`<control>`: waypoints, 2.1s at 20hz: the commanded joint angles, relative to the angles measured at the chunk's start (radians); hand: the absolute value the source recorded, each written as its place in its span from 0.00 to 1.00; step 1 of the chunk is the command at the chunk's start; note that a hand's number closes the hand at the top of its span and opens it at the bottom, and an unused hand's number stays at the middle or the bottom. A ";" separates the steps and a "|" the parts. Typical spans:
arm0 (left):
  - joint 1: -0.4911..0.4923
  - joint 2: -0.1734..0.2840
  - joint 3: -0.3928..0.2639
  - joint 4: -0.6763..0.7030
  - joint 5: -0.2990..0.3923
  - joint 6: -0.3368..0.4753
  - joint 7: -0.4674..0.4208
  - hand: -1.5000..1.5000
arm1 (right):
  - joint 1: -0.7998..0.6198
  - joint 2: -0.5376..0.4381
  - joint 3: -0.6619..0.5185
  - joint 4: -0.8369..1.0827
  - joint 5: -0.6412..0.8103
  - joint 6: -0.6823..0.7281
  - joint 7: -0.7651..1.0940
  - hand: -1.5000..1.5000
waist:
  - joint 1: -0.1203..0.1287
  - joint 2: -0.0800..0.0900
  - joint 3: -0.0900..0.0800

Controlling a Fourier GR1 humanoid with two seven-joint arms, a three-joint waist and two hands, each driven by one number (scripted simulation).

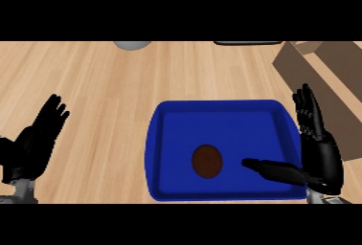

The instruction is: Pick the cupcake from the tray and place it in the cardboard box

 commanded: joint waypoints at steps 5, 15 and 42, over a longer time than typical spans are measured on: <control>0.006 -0.010 0.025 0.005 0.051 -0.069 -0.010 0.50 | 0.119 -0.188 0.158 -0.237 0.316 0.025 0.224 0.00 | 0.010 0.008 -0.006; 0.008 0.001 0.038 0.012 0.057 -0.106 -0.025 0.50 | 0.019 -0.376 0.295 -0.383 0.584 0.386 0.863 0.00 | 0.033 0.013 -0.010; -0.004 -0.054 0.096 -0.030 0.000 -0.150 0.051 0.50 | -0.349 0.096 0.331 -0.128 0.488 0.791 1.346 0.00 | 0.029 0.014 -0.001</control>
